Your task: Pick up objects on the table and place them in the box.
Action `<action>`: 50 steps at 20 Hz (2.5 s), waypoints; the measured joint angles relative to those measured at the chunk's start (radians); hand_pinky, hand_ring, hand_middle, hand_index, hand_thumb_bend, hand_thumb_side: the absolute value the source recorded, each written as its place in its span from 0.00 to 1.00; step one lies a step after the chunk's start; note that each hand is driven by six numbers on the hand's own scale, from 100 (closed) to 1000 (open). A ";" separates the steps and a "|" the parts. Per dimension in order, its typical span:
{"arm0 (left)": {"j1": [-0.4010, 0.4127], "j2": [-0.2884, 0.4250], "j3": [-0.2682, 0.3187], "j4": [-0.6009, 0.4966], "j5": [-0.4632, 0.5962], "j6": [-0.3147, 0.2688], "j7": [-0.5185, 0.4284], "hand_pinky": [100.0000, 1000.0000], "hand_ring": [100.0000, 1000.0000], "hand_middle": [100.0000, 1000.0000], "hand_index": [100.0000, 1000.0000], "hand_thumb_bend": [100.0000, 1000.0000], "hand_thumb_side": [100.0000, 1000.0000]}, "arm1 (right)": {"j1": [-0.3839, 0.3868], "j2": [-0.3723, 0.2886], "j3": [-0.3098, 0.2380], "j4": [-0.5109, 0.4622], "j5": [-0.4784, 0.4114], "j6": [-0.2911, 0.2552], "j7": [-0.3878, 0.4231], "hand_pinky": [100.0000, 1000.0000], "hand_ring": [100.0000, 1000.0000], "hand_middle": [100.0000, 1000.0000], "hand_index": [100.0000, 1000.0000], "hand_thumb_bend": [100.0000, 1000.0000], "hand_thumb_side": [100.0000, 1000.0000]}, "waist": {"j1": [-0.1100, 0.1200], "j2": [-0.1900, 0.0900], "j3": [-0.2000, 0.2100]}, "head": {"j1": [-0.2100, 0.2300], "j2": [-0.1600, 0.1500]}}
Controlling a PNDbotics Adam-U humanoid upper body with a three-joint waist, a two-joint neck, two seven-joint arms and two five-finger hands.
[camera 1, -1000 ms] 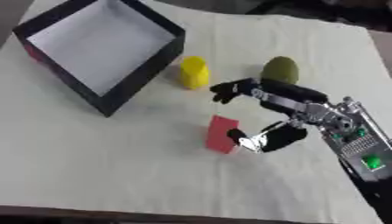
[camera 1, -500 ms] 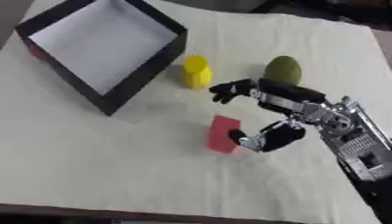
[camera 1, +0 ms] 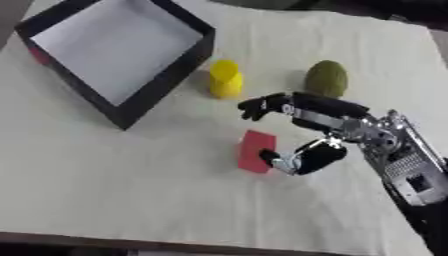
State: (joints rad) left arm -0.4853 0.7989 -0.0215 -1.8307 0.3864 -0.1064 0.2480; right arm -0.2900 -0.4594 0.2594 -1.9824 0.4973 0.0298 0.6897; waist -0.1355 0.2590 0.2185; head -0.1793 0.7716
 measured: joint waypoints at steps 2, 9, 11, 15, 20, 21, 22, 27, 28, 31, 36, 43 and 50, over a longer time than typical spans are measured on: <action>0.000 -0.001 0.000 0.003 0.000 0.001 -0.001 0.98 0.58 0.91 0.79 0.02 0.74 | 0.000 0.005 0.000 0.000 0.004 0.005 0.005 1.00 0.83 0.82 0.99 0.08 0.11 | 0.000 0.003 0.000 | 0.000 0.000; -0.006 -0.008 0.000 0.005 0.000 0.000 -0.001 0.98 0.58 0.91 0.79 0.01 0.74 | 0.001 0.012 0.000 0.000 0.029 0.032 0.023 1.00 0.83 0.82 0.99 0.09 0.18 | 0.000 0.007 0.001 | -0.003 0.000; -0.006 -0.008 0.000 0.006 0.000 0.000 -0.002 0.98 0.58 0.91 0.79 0.01 0.74 | 0.003 0.015 0.000 0.001 0.039 0.033 0.024 1.00 0.83 0.82 0.99 0.09 0.20 | 0.000 0.007 0.000 | -0.003 0.000; -0.006 -0.008 0.000 0.006 0.000 -0.001 -0.003 0.98 0.58 0.91 0.79 0.01 0.74 | 0.010 0.016 0.004 0.010 0.058 0.035 0.028 1.00 0.84 0.82 0.99 0.09 0.25 | 0.000 0.008 -0.001 | -0.003 0.000; -0.008 -0.008 0.000 0.011 0.000 -0.003 -0.005 0.98 0.58 0.91 0.79 0.01 0.74 | 0.018 0.022 0.006 0.025 0.084 0.033 0.028 1.00 0.84 0.82 0.99 0.13 0.27 | 0.000 0.009 -0.001 | -0.003 0.000; -0.009 -0.008 0.000 0.011 0.000 -0.003 -0.005 0.98 0.58 0.91 0.79 0.01 0.74 | 0.018 0.023 0.006 0.029 0.091 0.031 0.028 1.00 0.84 0.82 0.99 0.13 0.27 | 0.000 0.009 -0.001 | -0.003 0.000; -0.009 -0.008 0.000 0.011 0.000 -0.003 -0.005 0.98 0.58 0.91 0.79 0.01 0.74 | 0.019 0.024 0.007 0.034 0.098 0.029 0.027 1.00 0.84 0.82 0.99 0.14 0.28 | 0.000 0.009 -0.001 | -0.003 0.000; -0.009 -0.008 0.000 0.011 0.000 -0.003 -0.006 0.98 0.58 0.91 0.79 0.01 0.74 | 0.023 0.026 0.010 0.052 0.124 0.023 0.023 1.00 0.84 0.82 0.99 0.15 0.31 | 0.000 0.009 -0.001 | -0.003 0.000; -0.010 -0.008 0.000 0.011 0.000 -0.003 -0.006 0.98 0.58 0.91 0.79 0.01 0.74 | 0.023 0.028 0.012 0.057 0.129 0.022 0.022 1.00 0.84 0.82 0.99 0.15 0.32 | 0.000 0.009 -0.001 | -0.004 0.000; -0.011 -0.008 -0.001 0.011 0.000 -0.002 -0.007 0.98 0.58 0.91 0.79 0.01 0.74 | 0.022 0.034 0.012 0.076 0.143 0.021 0.015 1.00 0.84 0.82 0.98 0.17 0.32 | -0.004 0.009 -0.001 | -0.007 0.000; -0.012 -0.009 -0.001 0.012 0.000 -0.001 -0.010 0.98 0.58 0.91 0.79 0.02 0.75 | 0.016 0.042 0.012 0.114 0.177 0.016 -0.005 1.00 0.83 0.80 0.98 0.15 0.38 | -0.004 0.013 -0.001 | -0.010 0.000; -0.014 -0.013 -0.001 0.012 0.000 -0.001 -0.012 0.98 0.58 0.91 0.79 0.02 0.75 | 0.007 0.050 0.009 0.131 0.188 0.011 -0.022 1.00 0.76 0.73 0.94 0.18 0.36 | -0.004 0.013 0.000 | -0.013 0.000; -0.015 -0.016 -0.005 0.018 0.000 -0.001 -0.016 0.99 0.58 0.91 0.78 0.02 0.75 | 0.004 0.059 0.006 0.137 0.193 0.015 -0.033 0.99 0.65 0.52 0.80 0.05 0.34 | -0.004 0.013 0.002 | -0.014 0.000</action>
State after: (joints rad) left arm -0.5002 0.7825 -0.0262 -1.8129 0.3863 -0.1075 0.2324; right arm -0.2862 -0.4006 0.2655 -1.8455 0.6903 0.0446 0.6566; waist -0.1392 0.2724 0.2202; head -0.1930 0.7716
